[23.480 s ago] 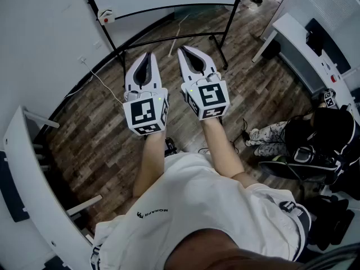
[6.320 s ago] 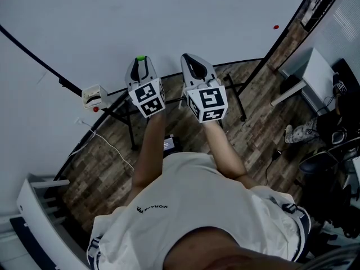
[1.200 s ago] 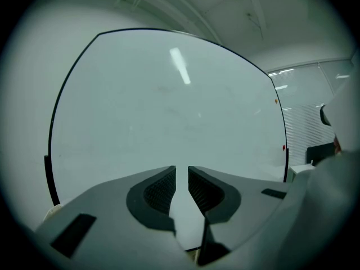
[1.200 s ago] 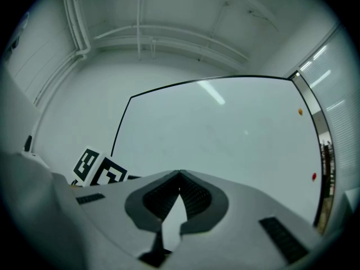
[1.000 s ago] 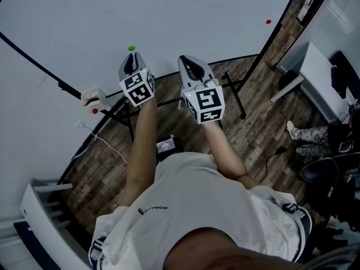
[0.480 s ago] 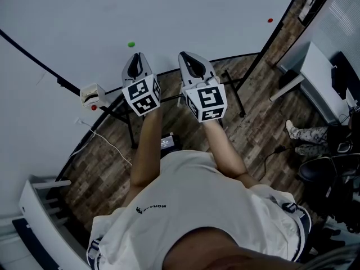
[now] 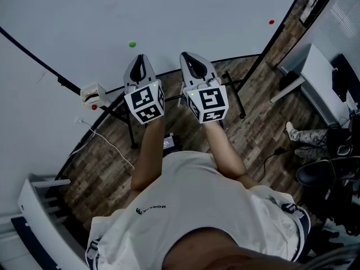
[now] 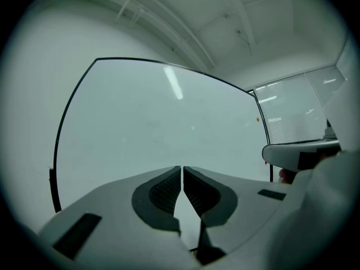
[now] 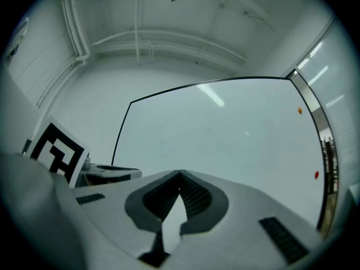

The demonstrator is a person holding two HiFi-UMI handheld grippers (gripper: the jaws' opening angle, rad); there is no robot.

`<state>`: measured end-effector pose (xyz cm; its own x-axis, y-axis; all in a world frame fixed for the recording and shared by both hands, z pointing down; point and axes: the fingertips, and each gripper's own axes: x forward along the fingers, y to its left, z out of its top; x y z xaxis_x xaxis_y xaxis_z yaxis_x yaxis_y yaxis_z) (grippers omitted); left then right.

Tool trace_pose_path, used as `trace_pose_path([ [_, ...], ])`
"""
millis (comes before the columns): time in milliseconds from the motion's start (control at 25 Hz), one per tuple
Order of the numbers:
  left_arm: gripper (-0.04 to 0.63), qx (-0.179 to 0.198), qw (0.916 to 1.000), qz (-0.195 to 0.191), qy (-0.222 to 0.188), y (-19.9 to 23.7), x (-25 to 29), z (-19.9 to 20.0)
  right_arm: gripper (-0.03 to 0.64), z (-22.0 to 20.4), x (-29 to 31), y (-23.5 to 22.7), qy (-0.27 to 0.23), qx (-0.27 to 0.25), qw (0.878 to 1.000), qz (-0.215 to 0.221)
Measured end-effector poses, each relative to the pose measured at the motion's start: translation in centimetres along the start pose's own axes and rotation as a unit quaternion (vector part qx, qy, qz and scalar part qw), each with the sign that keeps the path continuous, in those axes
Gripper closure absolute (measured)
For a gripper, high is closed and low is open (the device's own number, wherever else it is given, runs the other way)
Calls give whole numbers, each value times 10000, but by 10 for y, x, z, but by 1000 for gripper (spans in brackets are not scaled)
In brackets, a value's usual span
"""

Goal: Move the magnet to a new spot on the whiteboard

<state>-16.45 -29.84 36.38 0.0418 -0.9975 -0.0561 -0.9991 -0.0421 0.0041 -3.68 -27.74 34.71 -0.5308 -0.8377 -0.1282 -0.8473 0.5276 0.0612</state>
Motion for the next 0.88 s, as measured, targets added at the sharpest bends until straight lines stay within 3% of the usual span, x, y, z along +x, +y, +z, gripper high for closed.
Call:
trace_pose_path([
  [880,592,174,9994,-168,-261,-27,-28,22,603,6,-9,0,-78,91,9999,54],
])
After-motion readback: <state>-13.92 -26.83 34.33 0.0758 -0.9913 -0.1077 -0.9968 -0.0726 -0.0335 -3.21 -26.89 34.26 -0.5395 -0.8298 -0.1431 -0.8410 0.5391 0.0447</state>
